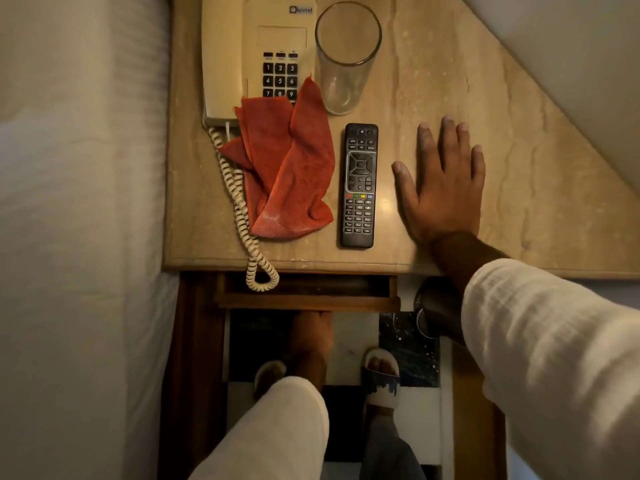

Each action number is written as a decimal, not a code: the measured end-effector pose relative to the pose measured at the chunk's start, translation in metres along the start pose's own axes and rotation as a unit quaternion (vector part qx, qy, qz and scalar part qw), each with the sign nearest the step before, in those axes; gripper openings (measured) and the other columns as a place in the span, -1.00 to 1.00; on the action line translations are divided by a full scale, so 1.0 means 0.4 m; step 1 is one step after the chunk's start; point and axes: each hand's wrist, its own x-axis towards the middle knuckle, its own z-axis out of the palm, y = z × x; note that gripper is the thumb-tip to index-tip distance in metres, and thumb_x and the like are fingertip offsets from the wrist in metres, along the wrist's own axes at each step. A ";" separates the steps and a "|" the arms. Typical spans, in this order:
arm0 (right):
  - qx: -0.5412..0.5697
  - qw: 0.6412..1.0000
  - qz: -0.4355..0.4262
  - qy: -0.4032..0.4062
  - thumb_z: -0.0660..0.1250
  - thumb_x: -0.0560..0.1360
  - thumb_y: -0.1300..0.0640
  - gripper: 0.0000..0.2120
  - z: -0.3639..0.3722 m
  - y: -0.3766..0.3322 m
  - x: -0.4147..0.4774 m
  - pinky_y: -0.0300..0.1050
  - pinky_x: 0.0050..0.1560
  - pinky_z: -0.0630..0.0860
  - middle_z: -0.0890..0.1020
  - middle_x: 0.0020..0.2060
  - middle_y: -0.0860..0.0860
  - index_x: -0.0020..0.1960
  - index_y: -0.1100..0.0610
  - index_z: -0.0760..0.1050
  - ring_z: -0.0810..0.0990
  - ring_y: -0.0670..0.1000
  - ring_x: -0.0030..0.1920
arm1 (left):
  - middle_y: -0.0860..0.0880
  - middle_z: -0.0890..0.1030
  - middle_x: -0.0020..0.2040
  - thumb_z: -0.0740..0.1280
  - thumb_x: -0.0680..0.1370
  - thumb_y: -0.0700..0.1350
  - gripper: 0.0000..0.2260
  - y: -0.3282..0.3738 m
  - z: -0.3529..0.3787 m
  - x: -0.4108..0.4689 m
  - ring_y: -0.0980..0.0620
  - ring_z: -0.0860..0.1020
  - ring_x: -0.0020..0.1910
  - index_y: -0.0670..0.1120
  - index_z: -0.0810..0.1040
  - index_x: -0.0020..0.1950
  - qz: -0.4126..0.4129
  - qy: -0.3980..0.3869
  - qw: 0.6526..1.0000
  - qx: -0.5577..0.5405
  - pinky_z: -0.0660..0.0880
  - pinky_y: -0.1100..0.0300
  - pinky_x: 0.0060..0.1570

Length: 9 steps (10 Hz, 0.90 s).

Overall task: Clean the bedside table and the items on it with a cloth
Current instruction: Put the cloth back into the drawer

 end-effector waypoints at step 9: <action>0.013 1.000 0.004 -0.009 -0.01 0.69 -0.29 -0.34 -0.014 -0.006 -0.004 0.19 0.68 -0.05 0.09 0.71 0.09 0.70 0.00 0.13 0.00 0.12 0.71 | -0.06 0.51 0.24 0.47 0.57 -0.11 -0.63 0.227 -0.503 0.008 -0.09 0.46 0.24 -0.06 0.59 0.37 0.192 0.229 0.946 0.126 0.45 0.00 0.22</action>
